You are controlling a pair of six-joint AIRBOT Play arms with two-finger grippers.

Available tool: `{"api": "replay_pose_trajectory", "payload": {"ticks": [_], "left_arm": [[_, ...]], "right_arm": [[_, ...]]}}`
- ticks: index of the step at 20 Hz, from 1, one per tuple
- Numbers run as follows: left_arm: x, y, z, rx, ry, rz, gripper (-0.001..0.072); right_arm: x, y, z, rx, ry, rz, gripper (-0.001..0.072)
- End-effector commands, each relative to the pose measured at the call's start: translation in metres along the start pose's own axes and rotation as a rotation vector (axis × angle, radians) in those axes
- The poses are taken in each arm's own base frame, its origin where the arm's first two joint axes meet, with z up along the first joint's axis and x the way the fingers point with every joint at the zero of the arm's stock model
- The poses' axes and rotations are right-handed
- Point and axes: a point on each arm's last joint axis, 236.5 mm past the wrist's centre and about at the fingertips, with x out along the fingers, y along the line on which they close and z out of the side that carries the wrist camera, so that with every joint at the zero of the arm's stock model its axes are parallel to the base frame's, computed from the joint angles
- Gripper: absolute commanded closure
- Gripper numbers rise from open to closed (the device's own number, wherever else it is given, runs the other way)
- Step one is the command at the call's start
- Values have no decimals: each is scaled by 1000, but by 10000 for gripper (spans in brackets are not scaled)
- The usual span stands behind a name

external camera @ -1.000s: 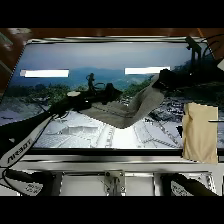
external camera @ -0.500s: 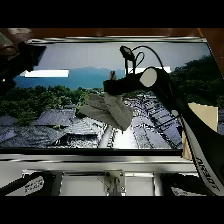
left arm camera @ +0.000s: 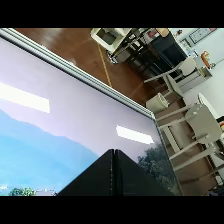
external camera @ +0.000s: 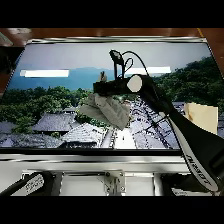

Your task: Fold the shirts.

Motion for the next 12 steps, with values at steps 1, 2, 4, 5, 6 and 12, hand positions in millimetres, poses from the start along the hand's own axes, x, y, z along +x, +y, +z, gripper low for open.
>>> {"api": "replay_pose_trajectory", "payload": {"ticks": [1, 2, 4, 5, 6, 12], "left_arm": [[-1, -2, -5, 6, 22, -5, 668], [0, -4, -8, 7, 30, -12, 668], [1, -9, -14, 7, 53, -28, 668], [1, -11, -17, 7, 67, -38, 668], [1, -13, -20, 8, 78, -46, 668], [0, -17, -25, 7, 98, -59, 668]], "right_arm": [[33, 6, -9, 73, -6, 39, 645], [47, 3, -14, 105, -3, 44, 632], [68, -7, -18, 167, -12, 47, 308], [74, -9, -19, 198, -15, 52, 209], [75, -14, -15, 222, -26, 54, 197], [14, -70, 1, 217, 56, -26, 197]]}}
